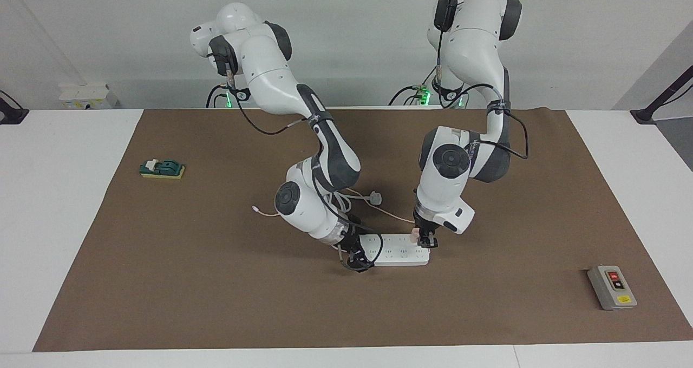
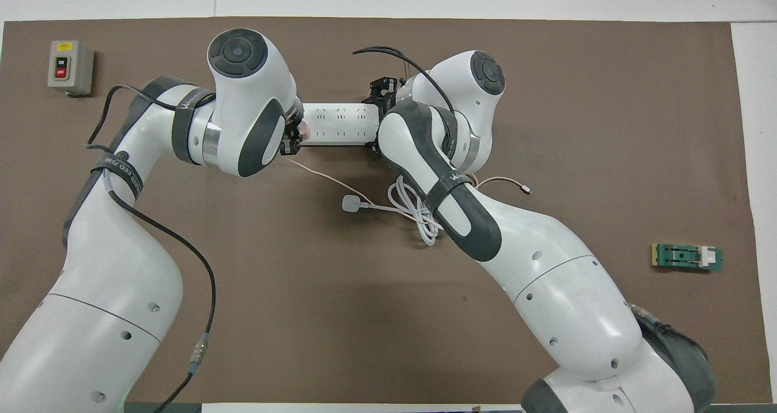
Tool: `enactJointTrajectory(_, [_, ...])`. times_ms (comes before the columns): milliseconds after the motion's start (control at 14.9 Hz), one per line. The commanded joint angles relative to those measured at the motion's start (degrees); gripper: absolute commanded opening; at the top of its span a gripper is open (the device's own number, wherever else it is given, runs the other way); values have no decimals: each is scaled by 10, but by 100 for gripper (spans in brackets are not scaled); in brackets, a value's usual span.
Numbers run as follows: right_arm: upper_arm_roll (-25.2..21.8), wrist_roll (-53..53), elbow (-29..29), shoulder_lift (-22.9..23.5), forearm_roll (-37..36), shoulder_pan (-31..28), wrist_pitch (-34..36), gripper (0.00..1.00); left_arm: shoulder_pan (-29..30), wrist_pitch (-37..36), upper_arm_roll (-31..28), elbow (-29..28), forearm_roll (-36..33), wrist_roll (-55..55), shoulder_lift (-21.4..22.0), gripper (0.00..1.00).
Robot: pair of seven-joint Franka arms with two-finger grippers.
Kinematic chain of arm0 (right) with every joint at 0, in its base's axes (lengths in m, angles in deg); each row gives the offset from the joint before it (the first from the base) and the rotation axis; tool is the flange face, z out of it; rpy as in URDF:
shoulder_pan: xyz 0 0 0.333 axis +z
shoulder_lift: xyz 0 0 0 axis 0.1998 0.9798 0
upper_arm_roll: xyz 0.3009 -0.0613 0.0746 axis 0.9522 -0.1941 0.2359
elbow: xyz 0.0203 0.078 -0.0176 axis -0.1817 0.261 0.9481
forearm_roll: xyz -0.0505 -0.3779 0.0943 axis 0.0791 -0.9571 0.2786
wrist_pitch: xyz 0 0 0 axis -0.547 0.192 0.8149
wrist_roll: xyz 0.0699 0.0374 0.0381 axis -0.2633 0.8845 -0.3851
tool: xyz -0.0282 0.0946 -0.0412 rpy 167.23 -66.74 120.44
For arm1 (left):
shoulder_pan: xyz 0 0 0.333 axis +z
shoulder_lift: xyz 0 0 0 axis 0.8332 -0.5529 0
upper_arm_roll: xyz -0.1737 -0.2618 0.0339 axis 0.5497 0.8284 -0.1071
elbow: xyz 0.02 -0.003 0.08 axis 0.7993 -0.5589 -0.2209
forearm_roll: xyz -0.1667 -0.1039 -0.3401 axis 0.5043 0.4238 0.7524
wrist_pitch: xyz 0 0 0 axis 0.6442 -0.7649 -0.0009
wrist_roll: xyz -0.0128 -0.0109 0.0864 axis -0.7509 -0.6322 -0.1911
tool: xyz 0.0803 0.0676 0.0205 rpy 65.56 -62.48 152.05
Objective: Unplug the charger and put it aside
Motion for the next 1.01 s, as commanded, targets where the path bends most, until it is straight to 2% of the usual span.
enactJointTrajectory(0, [4,-47,4,19,3,-2,-41,24,2,15,-3,-22,-12,3,21,0])
enactJointTrajectory(335, [4,-47,10,18,6,-2,-43,25,10,-3,-4,-13,-21,-3,25,0])
enactJointTrajectory(603, [4,-52,13,17,5,-3,-43,25,32,-40,-3,-9,-20,-12,65,0])
enactJointTrajectory(938, [3,-55,20,15,5,-3,-44,26,78,-122,-1,-12,-14,-107,125,0])
